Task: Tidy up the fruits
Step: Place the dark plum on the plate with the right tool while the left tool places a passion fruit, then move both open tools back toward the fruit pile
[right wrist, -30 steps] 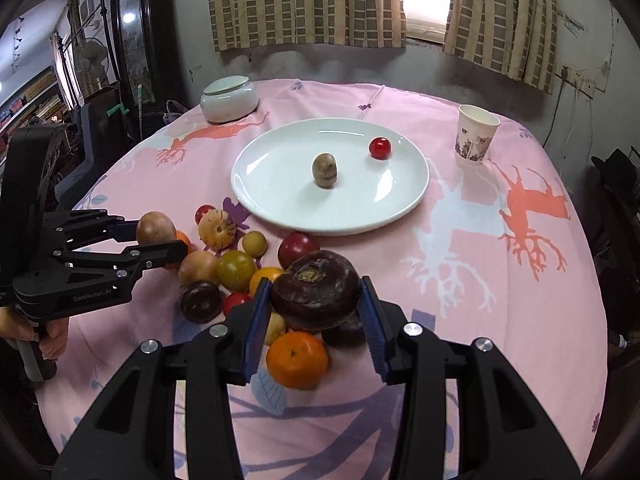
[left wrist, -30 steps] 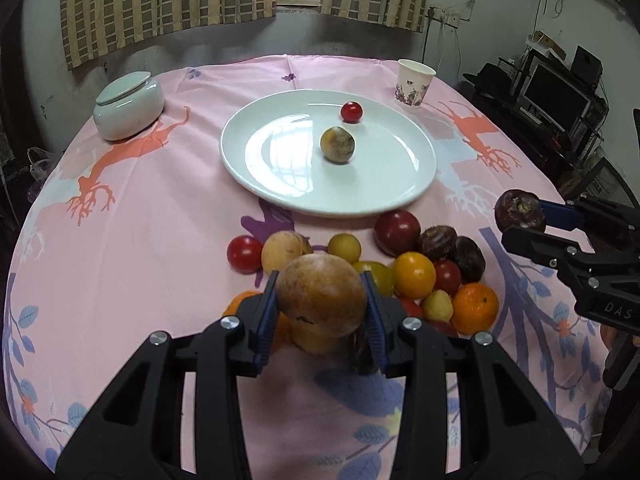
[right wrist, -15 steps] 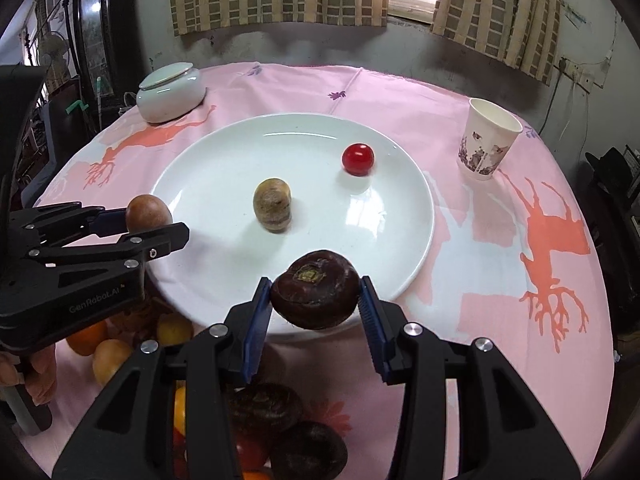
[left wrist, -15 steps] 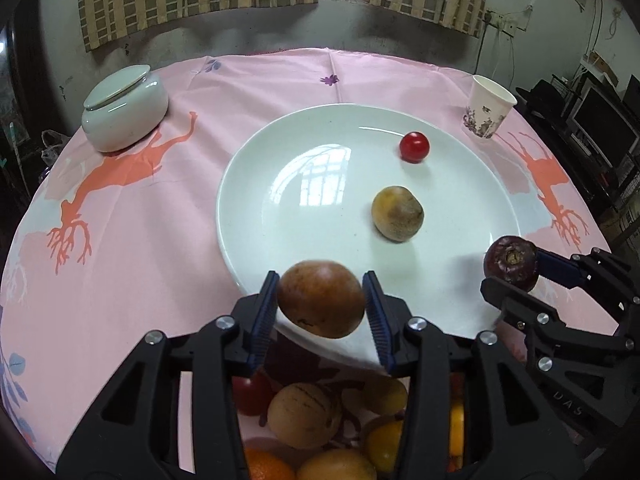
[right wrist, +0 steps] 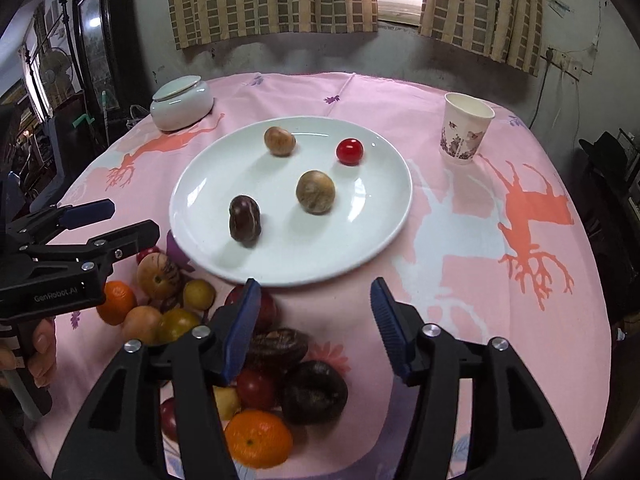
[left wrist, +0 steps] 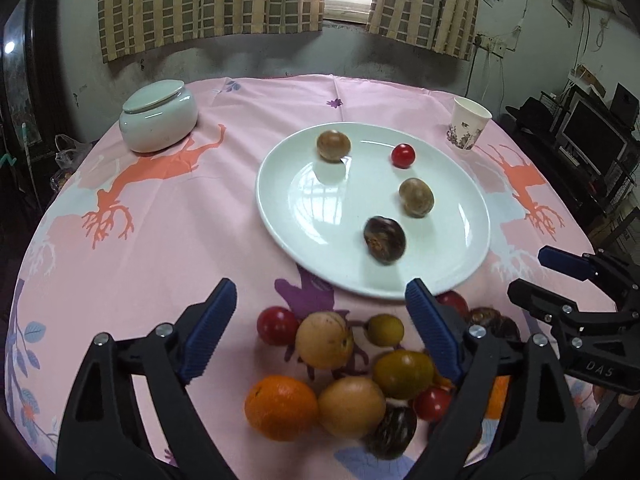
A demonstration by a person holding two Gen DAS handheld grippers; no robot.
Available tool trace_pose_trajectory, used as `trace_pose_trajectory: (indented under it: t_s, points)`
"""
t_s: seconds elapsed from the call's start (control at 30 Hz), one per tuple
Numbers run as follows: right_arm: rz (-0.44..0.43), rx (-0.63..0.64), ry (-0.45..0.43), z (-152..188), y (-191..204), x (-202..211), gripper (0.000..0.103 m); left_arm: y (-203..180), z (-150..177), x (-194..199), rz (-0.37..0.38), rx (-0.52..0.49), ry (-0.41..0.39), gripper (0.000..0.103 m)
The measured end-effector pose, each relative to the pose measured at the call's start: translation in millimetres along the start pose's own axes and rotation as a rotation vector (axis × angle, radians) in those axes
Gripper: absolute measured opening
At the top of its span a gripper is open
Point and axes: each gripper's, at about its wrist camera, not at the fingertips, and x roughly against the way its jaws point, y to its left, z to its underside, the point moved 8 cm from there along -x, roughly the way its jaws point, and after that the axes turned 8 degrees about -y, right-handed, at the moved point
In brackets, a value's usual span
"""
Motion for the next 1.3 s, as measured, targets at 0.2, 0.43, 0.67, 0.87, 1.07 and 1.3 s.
trace_pose_trajectory:
  t_s: [0.2,0.43,0.67,0.87,1.07,1.3]
  points:
    - [-0.061,0.003,-0.005,32.9,18.0,34.6,0.071,5.3,35.0,29.2,-0.005,0.0,-0.016,0.094]
    - [-0.106,-0.043,-0.008,59.7,20.3,40.6,0.071,11.0,66.9,27.7,0.015,0.001,0.03,0.094]
    - [-0.074,0.081,0.068,77.9,28.9,35.0,0.071,12.7,71.0,25.1,0.044,-0.029,0.039,0.094]
    - [-0.098,0.098,0.118,89.4,34.2,27.9,0.071,14.0,76.4,19.3,0.053,-0.019,0.072,0.095]
    - [-0.093,0.128,0.124,92.8,38.6,29.6,0.071,17.1,83.2,13.0,0.051,0.002,0.116,0.096]
    - [-0.091,0.159,0.17,103.2,42.5,22.2,0.071,23.3,81.7,14.7,0.018,-0.019,0.116,0.096]
